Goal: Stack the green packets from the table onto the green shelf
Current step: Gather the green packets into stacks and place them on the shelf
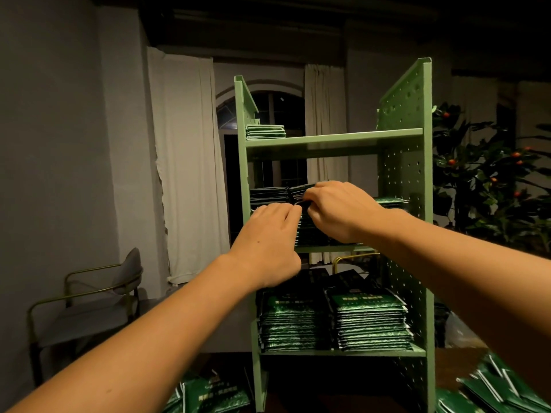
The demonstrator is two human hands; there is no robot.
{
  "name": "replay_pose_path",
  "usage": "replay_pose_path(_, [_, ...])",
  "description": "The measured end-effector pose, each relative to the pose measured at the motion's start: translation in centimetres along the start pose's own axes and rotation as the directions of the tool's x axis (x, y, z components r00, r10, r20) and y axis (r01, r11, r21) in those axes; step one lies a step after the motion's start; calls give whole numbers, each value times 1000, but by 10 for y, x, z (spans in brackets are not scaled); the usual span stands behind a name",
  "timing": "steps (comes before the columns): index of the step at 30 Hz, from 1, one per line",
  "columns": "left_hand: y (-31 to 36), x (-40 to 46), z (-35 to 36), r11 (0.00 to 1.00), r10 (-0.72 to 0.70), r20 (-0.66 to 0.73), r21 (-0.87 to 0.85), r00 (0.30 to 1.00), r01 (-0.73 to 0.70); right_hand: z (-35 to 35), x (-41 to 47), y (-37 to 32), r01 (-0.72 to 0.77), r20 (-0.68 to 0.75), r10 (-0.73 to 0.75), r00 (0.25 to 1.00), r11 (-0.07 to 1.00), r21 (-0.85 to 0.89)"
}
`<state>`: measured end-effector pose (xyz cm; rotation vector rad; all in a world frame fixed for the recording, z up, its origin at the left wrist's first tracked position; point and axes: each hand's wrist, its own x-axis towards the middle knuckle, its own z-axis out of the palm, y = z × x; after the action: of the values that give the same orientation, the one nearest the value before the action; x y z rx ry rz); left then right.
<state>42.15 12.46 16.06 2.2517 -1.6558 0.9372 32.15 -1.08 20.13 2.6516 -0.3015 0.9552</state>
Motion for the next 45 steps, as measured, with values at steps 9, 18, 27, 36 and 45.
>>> replay_pose_path(9, [0,1,-2,1000,14,10,-5,1000,-14,3,8,4,-17,44,18,999,999,-37])
replay_pose_path(18, [7,-12,-8,993,-51,34,110,998,47,-27,-39,6,130,-170,-131,977,991,-14])
replay_pose_path(27, [30,-66,-25,1000,-7,101,7,995,6,-38,-89,-16,131,-24,-130,991,988,79])
replay_pose_path(36, [65,-135,-31,999,33,246,-40,969,-23,-40,-156,-47,91,85,-109,990,976,196])
replay_pose_path(45, [90,-212,19,993,53,370,-119,928,-9,-12,-226,-94,-86,720,-150,678,956,281])
